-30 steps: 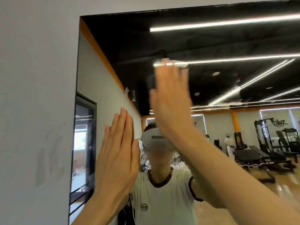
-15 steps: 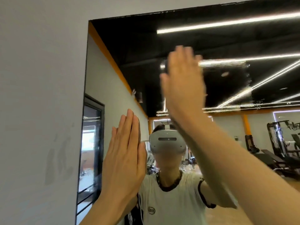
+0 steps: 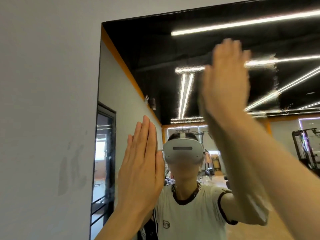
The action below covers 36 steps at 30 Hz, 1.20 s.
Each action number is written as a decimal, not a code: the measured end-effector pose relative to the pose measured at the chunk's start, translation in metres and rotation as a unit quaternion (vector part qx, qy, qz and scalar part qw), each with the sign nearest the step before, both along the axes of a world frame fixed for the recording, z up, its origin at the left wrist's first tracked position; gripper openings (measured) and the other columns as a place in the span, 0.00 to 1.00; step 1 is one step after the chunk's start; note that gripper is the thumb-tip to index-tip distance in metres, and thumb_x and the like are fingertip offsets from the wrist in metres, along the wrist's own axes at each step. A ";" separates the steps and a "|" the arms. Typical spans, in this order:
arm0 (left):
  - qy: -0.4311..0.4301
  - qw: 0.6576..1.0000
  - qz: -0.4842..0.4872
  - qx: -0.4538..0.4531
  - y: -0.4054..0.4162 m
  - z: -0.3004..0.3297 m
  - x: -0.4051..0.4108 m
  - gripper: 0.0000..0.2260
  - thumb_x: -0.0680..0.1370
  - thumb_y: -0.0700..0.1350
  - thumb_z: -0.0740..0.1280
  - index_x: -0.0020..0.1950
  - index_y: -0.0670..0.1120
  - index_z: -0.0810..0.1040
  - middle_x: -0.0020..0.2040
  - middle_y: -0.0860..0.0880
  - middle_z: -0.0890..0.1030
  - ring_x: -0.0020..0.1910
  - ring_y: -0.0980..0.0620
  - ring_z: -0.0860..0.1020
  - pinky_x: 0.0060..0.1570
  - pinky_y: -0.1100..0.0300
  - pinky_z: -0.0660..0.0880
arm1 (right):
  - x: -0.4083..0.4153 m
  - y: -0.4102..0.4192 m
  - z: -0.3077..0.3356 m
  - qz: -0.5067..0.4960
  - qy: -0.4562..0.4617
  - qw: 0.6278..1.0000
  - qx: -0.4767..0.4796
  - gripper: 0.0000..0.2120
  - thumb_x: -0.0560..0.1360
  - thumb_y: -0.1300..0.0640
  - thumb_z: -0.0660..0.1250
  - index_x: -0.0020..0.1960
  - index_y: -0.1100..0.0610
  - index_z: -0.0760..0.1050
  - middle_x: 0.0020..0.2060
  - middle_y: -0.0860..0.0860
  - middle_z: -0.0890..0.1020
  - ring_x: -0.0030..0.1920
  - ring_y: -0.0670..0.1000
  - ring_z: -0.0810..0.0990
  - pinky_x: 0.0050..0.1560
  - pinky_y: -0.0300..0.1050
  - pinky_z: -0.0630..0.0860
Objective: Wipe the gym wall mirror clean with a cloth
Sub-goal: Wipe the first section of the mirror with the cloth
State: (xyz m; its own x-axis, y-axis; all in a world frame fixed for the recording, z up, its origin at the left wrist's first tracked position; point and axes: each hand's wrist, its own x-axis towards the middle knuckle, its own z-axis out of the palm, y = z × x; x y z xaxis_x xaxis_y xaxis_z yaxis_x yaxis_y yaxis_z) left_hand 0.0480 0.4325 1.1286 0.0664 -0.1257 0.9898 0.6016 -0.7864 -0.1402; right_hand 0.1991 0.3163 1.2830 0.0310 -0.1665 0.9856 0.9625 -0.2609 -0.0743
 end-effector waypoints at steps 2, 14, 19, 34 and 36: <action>-0.005 1.000 0.003 -0.008 -0.002 0.000 0.001 0.26 0.87 0.57 0.43 0.82 0.47 0.50 0.82 0.49 0.54 0.81 0.52 0.51 0.79 0.54 0.44 | -0.054 0.030 -0.001 -0.009 -0.109 0.992 -0.061 0.28 0.83 0.51 0.45 0.80 0.63 0.54 0.80 0.62 0.56 0.80 0.61 0.52 0.79 0.56 0.45; 0.037 0.985 -0.156 -0.057 -0.004 -0.022 -0.029 0.24 0.84 0.64 0.43 0.78 0.70 0.36 0.79 0.71 0.43 0.80 0.56 0.48 0.79 0.39 0.49 | 0.016 -0.007 -0.015 0.028 0.085 0.996 0.005 0.26 0.86 0.53 0.49 0.80 0.65 0.52 0.80 0.62 0.54 0.81 0.60 0.50 0.80 0.59 0.47; -0.008 0.983 -0.112 -0.147 0.011 -0.030 -0.019 0.41 0.74 0.79 0.43 0.78 0.55 0.53 0.80 0.45 0.60 0.80 0.44 0.58 0.80 0.53 0.53 | -0.113 0.056 -0.034 0.027 -0.182 0.974 -0.131 0.28 0.86 0.48 0.47 0.82 0.59 0.48 0.81 0.58 0.51 0.81 0.57 0.47 0.78 0.56 0.39; -0.012 0.998 -0.065 -0.015 0.009 -0.031 -0.020 0.27 0.86 0.54 0.49 0.83 0.56 0.41 0.82 0.57 0.48 0.81 0.57 0.49 0.79 0.61 0.43 | -0.075 0.043 -0.070 0.025 -0.106 0.991 -0.084 0.30 0.83 0.46 0.42 0.79 0.60 0.59 0.79 0.58 0.61 0.80 0.57 0.56 0.78 0.55 0.45; -0.017 0.997 -0.072 -0.025 0.008 -0.029 -0.020 0.28 0.85 0.52 0.52 0.83 0.55 0.44 0.82 0.59 0.48 0.81 0.60 0.48 0.78 0.62 0.43 | -0.087 0.054 -0.072 -0.009 -0.180 0.976 -0.120 0.28 0.83 0.48 0.44 0.78 0.60 0.62 0.78 0.57 0.64 0.79 0.57 0.59 0.78 0.53 0.47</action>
